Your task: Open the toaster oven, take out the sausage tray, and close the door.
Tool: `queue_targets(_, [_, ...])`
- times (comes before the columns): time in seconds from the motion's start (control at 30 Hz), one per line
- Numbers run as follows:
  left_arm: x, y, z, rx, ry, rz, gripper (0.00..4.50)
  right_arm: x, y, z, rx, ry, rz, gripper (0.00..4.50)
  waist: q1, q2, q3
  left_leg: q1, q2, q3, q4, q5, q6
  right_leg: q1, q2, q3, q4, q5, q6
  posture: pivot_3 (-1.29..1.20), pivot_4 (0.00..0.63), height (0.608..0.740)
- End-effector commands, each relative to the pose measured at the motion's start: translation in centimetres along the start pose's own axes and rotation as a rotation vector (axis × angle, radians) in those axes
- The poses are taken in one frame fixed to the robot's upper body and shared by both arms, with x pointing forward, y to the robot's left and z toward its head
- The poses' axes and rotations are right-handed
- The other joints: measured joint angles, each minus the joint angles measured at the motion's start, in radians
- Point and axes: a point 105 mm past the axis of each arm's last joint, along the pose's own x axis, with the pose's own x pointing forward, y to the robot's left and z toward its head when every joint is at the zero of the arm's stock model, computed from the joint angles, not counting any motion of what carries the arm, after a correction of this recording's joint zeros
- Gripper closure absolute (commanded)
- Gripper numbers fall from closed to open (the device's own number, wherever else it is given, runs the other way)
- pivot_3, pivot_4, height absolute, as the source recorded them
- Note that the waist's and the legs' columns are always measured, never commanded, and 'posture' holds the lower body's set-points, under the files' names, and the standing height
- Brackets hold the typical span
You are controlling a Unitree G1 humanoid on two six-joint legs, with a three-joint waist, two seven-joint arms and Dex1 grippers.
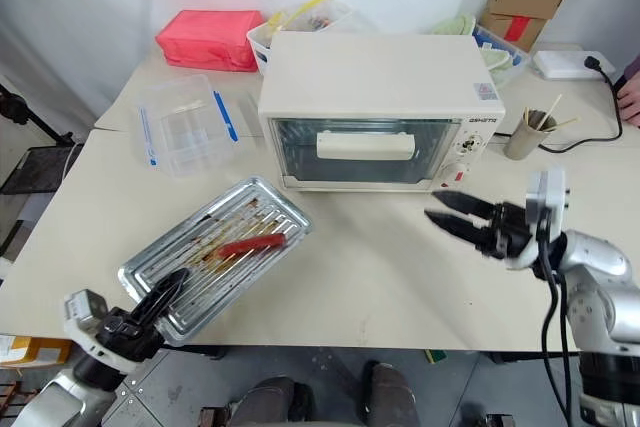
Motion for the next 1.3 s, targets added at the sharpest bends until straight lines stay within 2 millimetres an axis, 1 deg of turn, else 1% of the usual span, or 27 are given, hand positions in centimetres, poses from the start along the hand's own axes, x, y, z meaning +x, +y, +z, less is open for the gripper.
queue_targets(0.03, [1.2, 0.3, -1.0, -0.045, 0.157, -0.034, 4.50, -1.0, 1.8, 0.4, -0.076, 0.045, 0.056, 1.39, 0.004, 0.001, 0.000, 0.001, 0.000, 0.000, 0.000, 0.000, 0.000, 0.000, 0.000, 0.000, 0.000, 0.000, 0.000, 0.00, 0.150, 0.740])
queue_targets(0.17, [3.5, 0.6, -0.3, -0.070, 0.259, -0.056, 4.50, -2.9, 2.4, -0.3, -0.080, 0.086, 0.003, 0.07, 0.014, 0.001, -0.001, 0.002, 0.000, 0.001, 0.001, 0.001, 0.000, 0.002, 0.000, 0.001, 0.002, 0.001, 0.001, 0.00, 0.150, 0.740])
queue_targets(0.2, [4.1, 0.5, -0.2, -0.077, 0.284, -0.063, 4.50, -3.5, 2.5, -0.3, -0.081, 0.093, -0.019, 0.03, 0.016, 0.002, -0.001, 0.002, -0.001, 0.001, 0.001, 0.001, 0.000, 0.002, 0.000, 0.001, 0.003, 0.001, 0.001, 0.00, 0.150, 0.740])
queue_targets(0.3, [6.1, 0.7, -0.7, -0.098, 0.411, -0.057, 4.50, -5.1, 3.0, -0.6, -0.085, 0.123, -0.075, 0.03, 0.022, 0.002, -0.001, 0.003, -0.001, 0.001, 0.001, 0.002, -0.001, 0.001, 0.000, 0.001, 0.004, 0.001, 0.001, 0.00, 0.150, 0.740])
queue_targets(0.33, [6.5, 0.7, -0.9, -0.101, 0.447, -0.052, 4.50, -5.5, 3.3, -0.6, -0.086, 0.131, -0.085, 0.03, 0.022, 0.002, -0.001, 0.003, -0.002, 0.000, 0.001, 0.002, -0.001, 0.002, 0.000, 0.001, 0.005, 0.001, 0.002, 0.00, 0.150, 0.740])
queue_targets(0.47, [9.5, 0.7, -1.8, -0.122, 0.593, -0.021, 4.50, -7.2, 4.7, -1.2, -0.076, 0.179, -0.116, 0.03, 0.033, 0.002, -0.001, 0.003, -0.003, 0.001, 0.000, 0.002, -0.001, 0.002, 0.000, 0.001, 0.006, 0.001, 0.002, 0.00, 0.150, 0.740])
queue_targets(0.57, [11.0, 0.8, -2.3, -0.130, 0.666, 0.013, 4.50, -8.0, 5.9, -1.6, -0.064, 0.201, -0.129, 0.03, 0.039, 0.002, -0.001, 0.003, -0.004, 0.001, 0.000, 0.003, -0.001, 0.002, 0.000, 0.002, 0.006, 0.002, 0.004, 0.00, 0.150, 0.740])
queue_targets(0.7, [12.7, 1.2, -3.6, -0.104, 0.790, 0.063, 4.50, -9.0, 7.6, -2.2, -0.046, 0.235, -0.149, 0.03, 0.047, 0.002, -0.001, 0.003, -0.007, 0.000, 0.000, 0.004, -0.002, 0.002, -0.001, 0.002, 0.006, 0.003, 0.005, 0.00, 0.150, 0.740])
queue_targets(0.77, [13.5, 1.5, -4.1, -0.099, 0.822, 0.082, 4.50, -9.3, 8.1, -2.3, -0.042, 0.245, -0.165, 0.03, 0.053, 0.003, -0.002, 0.003, -0.010, -0.001, 0.000, 0.003, -0.003, 0.002, 0.001, 0.002, 0.005, 0.004, 0.007, 0.00, 0.150, 0.740])
queue_targets(0.87, [14.4, 1.9, -5.0, -0.069, 0.871, 0.110, 4.50, -9.6, 8.5, -2.3, -0.042, 0.249, -0.196, 0.03, 0.059, 0.004, -0.002, 0.003, -0.013, 0.000, 0.000, 0.003, -0.004, 0.004, 0.000, 0.004, 0.002, 0.007, 0.012, 0.00, 0.150, 0.740])
queue_targets(0.97, [15.7, 2.6, -6.0, -0.026, 0.903, 0.144, 4.50, -9.5, 8.8, -2.2, -0.048, 0.247, -0.209, 0.03, 0.067, 0.006, -0.004, 0.004, -0.016, -0.002, 0.000, 0.003, -0.004, 0.008, -0.006, 0.003, -0.002, 0.009, 0.016, 0.00, 0.150, 0.740])
queue_targets(1.07, [16.3, 3.1, -6.4, 0.004, 0.914, 0.157, 4.50, -9.3, 8.9, -2.0, -0.056, 0.244, -0.215, 0.03, 0.074, 0.012, -0.007, 0.006, -0.017, -0.006, -0.001, 0.003, -0.004, 0.015, -0.011, 0.001, -0.010, 0.012, 0.021, 0.00, 0.150, 0.740])
queue_targets(1.1, [16.6, 3.5, -6.4, 0.020, 0.901, 0.177, 4.50, -9.2, 8.8, -1.9, -0.062, 0.240, -0.221, 0.03, 0.077, 0.012, -0.007, 0.007, -0.018, -0.006, -0.001, 0.002, -0.004, 0.017, -0.013, 0.001, -0.011, 0.012, 0.021, 0.00, 0.150, 0.740])
queue_targets(1.2, [16.7, 3.7, -6.6, 0.061, 0.913, 0.185, 4.50, -8.8, 8.7, -1.6, -0.071, 0.233, -0.228, 0.03, 0.086, 0.015, -0.009, 0.009, -0.018, -0.007, -0.001, 0.002, -0.004, 0.018, -0.016, 0.001, -0.012, 0.012, 0.021, 0.00, 0.150, 0.740])
queue_targets(1.3, [16.8, 3.7, -6.6, 0.070, 0.906, 0.174, 3.94, -8.5, 8.6, -1.5, -0.077, 0.229, -0.231, 0.00, 0.092, 0.017, -0.011, 0.010, -0.019, -0.007, -0.002, 0.002, -0.004, 0.019, -0.017, 0.000, -0.012, 0.012, 0.022, 0.00, 0.150, 0.740])
